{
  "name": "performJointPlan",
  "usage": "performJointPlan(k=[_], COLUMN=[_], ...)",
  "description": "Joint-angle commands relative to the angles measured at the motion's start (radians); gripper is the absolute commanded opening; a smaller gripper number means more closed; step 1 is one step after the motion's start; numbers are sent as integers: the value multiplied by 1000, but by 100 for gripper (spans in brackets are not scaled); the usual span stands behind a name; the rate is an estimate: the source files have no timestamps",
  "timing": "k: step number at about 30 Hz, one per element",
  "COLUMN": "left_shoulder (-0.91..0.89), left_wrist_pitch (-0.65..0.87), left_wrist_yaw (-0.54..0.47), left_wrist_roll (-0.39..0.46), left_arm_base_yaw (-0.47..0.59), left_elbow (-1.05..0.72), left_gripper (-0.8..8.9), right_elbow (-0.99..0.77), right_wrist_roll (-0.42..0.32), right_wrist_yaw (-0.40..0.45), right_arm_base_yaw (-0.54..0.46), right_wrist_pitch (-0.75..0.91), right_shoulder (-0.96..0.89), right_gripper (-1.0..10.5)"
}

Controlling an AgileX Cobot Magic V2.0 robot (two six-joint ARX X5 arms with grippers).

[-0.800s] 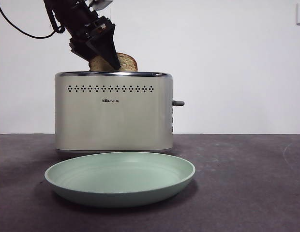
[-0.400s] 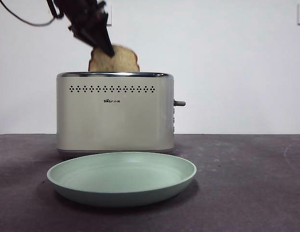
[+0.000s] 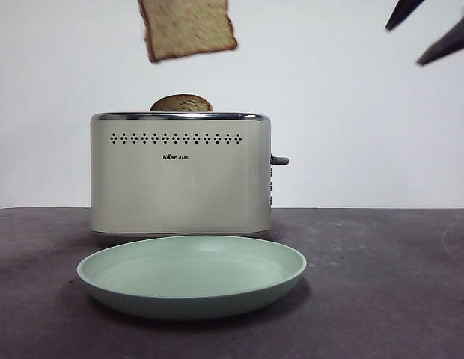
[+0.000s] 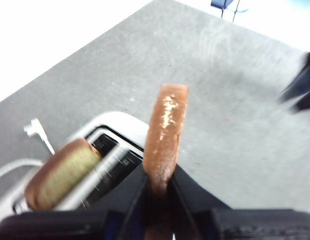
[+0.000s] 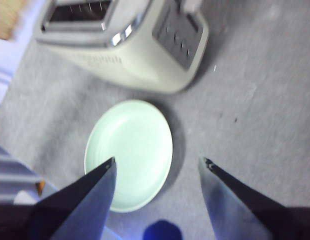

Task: Take the bread from the toaster,put the bread on the plate,put the plate on the table

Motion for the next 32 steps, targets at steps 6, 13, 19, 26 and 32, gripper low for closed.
performJointPlan(k=[6,13,19,26,32], left_shoulder=[-98,-297,-572,-803,-911], left_wrist_pitch=[-87,29,268,314,294], left_wrist_yaw=[3,-5,-82,-134,-136], left_wrist_roll=[-103,-160,-287,-386,-417], left_arm_base_yaw=[-1,3,22,22,22], left_elbow=[-36,-290,-661,-859,-864], left_gripper=[-6,-6,-6,-6,-6], right_elbow=[-2,-2,-4,-9,-9], right_wrist_roll=[-50,-69,-86,-86,-85], right_wrist_yaw=[2,2,3,3,3], right_arm_base_yaw=[43,116,199,277,331], right_wrist_pitch=[-12,-10,14,85,129], right_shoulder=[128,251,357,507,611], right_gripper=[279,279,278,207,208])
